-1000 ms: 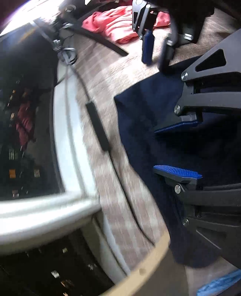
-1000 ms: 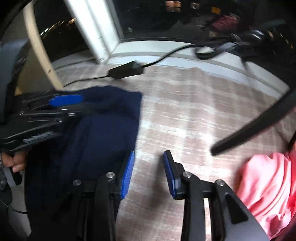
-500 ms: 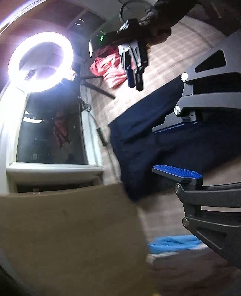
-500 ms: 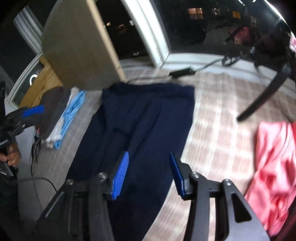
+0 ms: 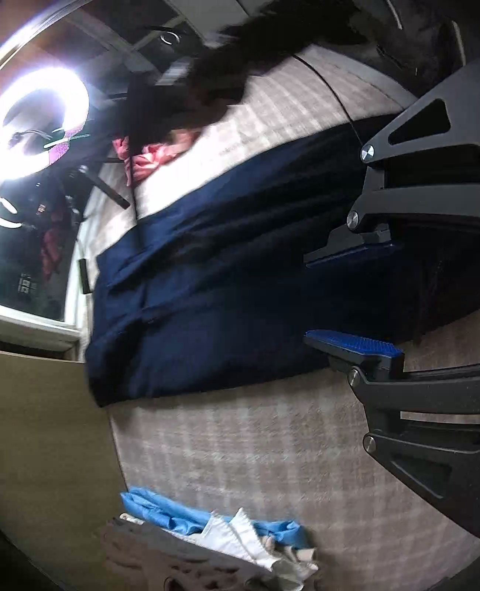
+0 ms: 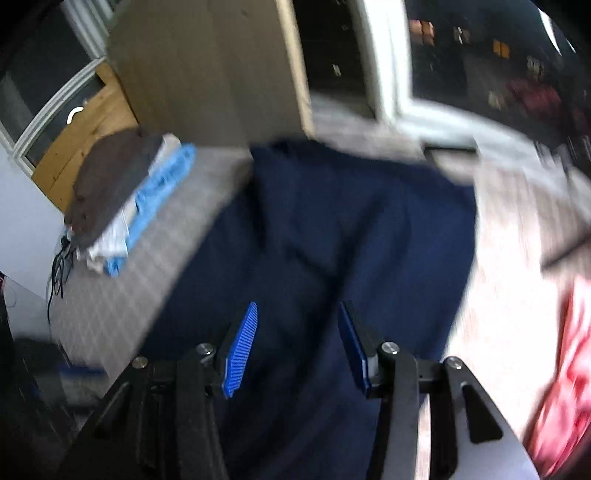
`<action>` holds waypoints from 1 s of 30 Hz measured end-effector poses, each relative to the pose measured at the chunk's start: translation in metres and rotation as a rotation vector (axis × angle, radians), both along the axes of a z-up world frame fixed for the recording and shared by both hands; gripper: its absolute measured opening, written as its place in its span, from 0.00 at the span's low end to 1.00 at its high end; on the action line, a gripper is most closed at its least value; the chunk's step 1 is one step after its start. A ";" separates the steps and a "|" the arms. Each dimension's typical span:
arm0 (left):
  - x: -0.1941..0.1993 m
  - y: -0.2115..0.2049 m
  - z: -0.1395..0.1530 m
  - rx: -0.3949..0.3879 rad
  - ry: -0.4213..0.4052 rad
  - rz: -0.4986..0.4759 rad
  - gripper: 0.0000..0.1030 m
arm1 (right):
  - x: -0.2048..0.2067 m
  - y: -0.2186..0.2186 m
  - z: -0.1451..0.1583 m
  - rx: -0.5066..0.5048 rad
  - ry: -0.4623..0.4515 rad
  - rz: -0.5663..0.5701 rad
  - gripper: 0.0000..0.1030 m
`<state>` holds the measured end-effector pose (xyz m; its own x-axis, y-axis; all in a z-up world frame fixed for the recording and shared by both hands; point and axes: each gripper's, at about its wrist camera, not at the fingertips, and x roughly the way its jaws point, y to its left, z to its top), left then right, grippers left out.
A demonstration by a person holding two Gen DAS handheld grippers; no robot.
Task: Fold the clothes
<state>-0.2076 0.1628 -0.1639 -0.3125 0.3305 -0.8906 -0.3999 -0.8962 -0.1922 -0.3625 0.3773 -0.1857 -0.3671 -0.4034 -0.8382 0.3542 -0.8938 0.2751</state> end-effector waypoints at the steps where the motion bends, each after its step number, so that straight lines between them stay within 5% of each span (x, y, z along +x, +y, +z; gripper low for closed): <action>1: -0.004 0.002 -0.002 -0.020 0.012 -0.004 0.32 | -0.009 -0.009 0.001 0.003 0.009 0.013 0.44; 9: -0.023 -0.009 -0.003 0.026 0.020 0.073 0.32 | -0.083 -0.080 0.012 0.029 0.084 0.118 0.44; 14: 0.003 -0.023 0.004 0.033 0.031 0.085 0.32 | -0.123 -0.075 -0.043 0.125 -0.026 0.007 0.45; 17: 0.034 -0.043 0.013 0.047 0.039 0.117 0.32 | -0.120 -0.056 -0.028 -0.003 -0.070 -0.020 0.45; 20: 0.065 -0.062 0.021 0.064 0.044 0.152 0.32 | -0.076 -0.032 0.028 -0.157 0.013 -0.023 0.45; 22: 0.084 -0.075 0.024 0.078 0.037 0.184 0.32 | -0.022 -0.015 0.072 -0.162 0.130 -0.018 0.46; 25: 0.107 -0.085 0.019 0.081 0.011 0.200 0.32 | 0.061 0.009 0.129 -0.163 0.296 -0.018 0.80; 27: 0.123 -0.090 0.014 0.082 -0.015 0.202 0.32 | 0.124 0.029 0.147 -0.153 0.382 -0.039 0.84; 30: 0.146 -0.092 0.008 0.115 -0.064 0.171 0.32 | 0.203 0.049 0.139 -0.072 0.388 -0.113 0.84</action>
<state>-0.0614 0.0704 -0.1560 -0.3172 0.3780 -0.8698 -0.2275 -0.9207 -0.3171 -0.1592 0.4265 -0.0463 -0.6959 -0.3946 -0.6000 0.3443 -0.9166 0.2034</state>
